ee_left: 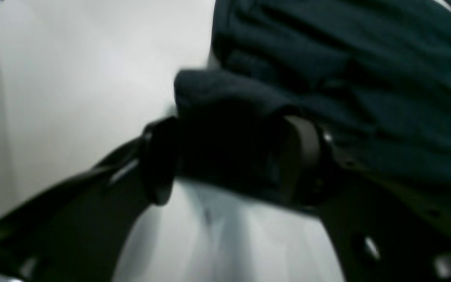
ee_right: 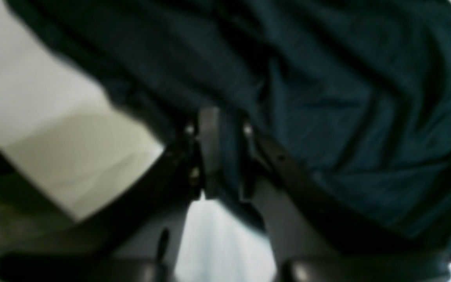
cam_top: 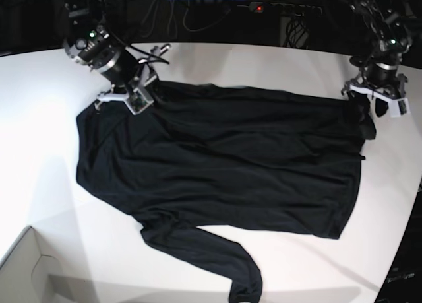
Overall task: Layout the t-shirt on the table in an organized manner, then fold the t-shirt properly
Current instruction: 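Grasp the shoulder edge with the right gripper while the left holds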
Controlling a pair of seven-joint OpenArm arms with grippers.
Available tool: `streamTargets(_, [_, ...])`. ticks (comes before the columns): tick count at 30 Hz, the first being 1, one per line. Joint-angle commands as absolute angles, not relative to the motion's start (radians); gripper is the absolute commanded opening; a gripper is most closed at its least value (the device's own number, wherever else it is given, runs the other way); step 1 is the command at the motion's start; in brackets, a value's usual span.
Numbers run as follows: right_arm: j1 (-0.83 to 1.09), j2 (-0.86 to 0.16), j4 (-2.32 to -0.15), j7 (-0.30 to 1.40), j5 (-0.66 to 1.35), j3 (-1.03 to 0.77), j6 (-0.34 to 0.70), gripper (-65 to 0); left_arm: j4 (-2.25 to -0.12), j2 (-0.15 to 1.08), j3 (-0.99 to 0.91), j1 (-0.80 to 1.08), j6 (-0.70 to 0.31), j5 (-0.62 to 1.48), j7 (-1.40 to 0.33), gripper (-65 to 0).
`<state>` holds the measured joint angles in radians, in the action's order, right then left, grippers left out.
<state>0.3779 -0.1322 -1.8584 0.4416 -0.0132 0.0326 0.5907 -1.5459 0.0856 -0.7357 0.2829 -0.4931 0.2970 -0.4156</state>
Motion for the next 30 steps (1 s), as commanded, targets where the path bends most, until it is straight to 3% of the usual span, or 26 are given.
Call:
streamTargets(1, [0.380,-0.127,-1.877,0.410,0.005,0.030,0.591,-53.1,-1.552,0.105,-0.740,0.275,-0.492,0.311,-0.389,-24.5])
streamTargets(16, [0.452,-0.120,-1.902,0.406,0.005,0.038,0.591,-52.7,-1.346,0.156,-0.779,0.189,-0.495,0.311,-0.389,-24.3])
streamTargets(25, [0.447,-0.120,-1.873,0.412,0.001,0.153,0.590,-52.5,-1.302,0.156,-0.711,0.173,-0.495,0.311,-0.389,-24.9])
streamTargets(27, [0.441,-0.120,-1.848,0.414,0.001,0.166,0.590,-52.4,-1.268,0.156,-0.707,0.170,-0.495,0.311,-0.386,-29.4])
streamTargets(30, [0.414,-0.116,-1.804,0.414,0.001,0.170,0.588,-52.4,-1.239,0.156,-0.702,0.162,-0.496,0.311,-0.383,-42.3])
